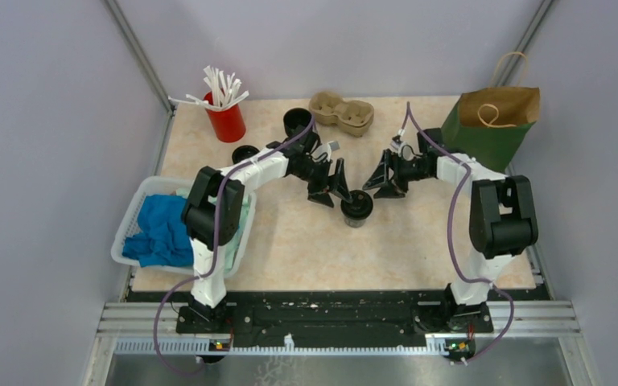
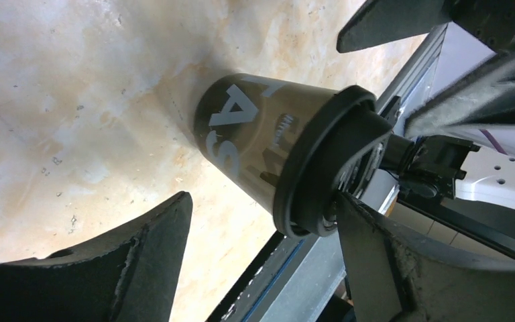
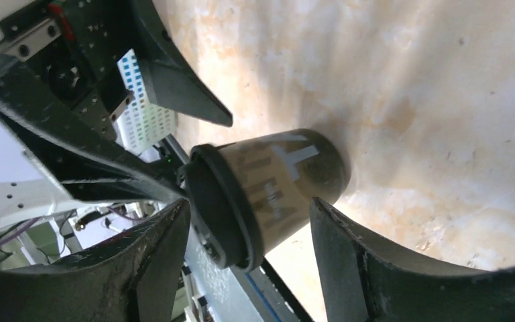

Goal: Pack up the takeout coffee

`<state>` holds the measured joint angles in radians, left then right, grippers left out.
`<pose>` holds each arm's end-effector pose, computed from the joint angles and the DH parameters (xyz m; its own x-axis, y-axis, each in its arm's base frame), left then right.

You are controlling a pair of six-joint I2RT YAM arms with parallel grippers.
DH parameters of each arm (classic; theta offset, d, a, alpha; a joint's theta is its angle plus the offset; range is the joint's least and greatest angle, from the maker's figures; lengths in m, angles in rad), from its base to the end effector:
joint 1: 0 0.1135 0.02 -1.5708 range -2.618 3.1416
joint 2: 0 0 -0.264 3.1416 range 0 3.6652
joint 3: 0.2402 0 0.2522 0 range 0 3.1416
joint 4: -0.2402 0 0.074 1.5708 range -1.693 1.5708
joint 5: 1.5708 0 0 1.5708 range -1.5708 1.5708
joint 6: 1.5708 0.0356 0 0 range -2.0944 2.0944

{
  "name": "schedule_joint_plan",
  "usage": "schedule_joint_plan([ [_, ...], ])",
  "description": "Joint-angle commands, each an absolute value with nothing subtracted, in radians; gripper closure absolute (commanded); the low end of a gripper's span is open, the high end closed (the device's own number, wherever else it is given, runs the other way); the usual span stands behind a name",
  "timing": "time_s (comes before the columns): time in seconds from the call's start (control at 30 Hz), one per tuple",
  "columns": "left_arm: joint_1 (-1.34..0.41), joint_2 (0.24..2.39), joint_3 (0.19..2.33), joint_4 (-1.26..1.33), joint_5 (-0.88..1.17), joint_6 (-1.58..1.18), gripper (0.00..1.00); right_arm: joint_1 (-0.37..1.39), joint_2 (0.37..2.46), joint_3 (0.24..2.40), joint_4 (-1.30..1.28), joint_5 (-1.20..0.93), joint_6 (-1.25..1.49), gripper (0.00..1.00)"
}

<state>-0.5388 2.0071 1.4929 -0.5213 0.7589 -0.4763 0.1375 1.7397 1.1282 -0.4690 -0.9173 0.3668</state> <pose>0.3525 -0.2392 0.1987 -0.9649 0.1892 -0.1820 0.2601 0.5958 -0.7599 0.3373 0.0752 0.1979 -0.9784 0.0847 -0.1884 -0.1101 0.5577 0.8227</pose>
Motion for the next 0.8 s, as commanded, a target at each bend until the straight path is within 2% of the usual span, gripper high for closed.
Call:
schedule_joint_plan([
  [0.0, -0.536, 2.061, 1.488, -0.527, 0.724, -0.467, 0.21, 0.146, 1.826, 1.135, -0.407, -0.943, 0.359, 0.40],
  [0.1, -0.533, 2.079, 1.451, -0.520, 0.688, -0.460, 0.29, 0.146, 1.844, 1.052, -0.325, -0.941, 0.401, 0.45],
  [0.27, -0.523, 2.088, 1.371, -0.500, 0.630, -0.441, 0.36, 0.145, 1.843, 0.880, -0.154, -0.885, 0.493, 0.50],
  [0.47, -0.524, 2.072, 1.354, -0.485, 0.638, -0.438, 0.36, 0.105, 1.699, 1.002, -0.315, -0.875, 0.441, 0.28],
  [0.57, -0.523, 2.069, 1.348, -0.477, 0.640, -0.439, 0.37, 0.115, 1.653, 1.056, -0.384, -0.925, 0.380, 0.21],
  [0.77, -0.526, 2.069, 1.352, -0.488, 0.631, -0.428, 0.37, 0.171, 1.646, 0.969, -0.346, -0.923, 0.364, 0.21],
])
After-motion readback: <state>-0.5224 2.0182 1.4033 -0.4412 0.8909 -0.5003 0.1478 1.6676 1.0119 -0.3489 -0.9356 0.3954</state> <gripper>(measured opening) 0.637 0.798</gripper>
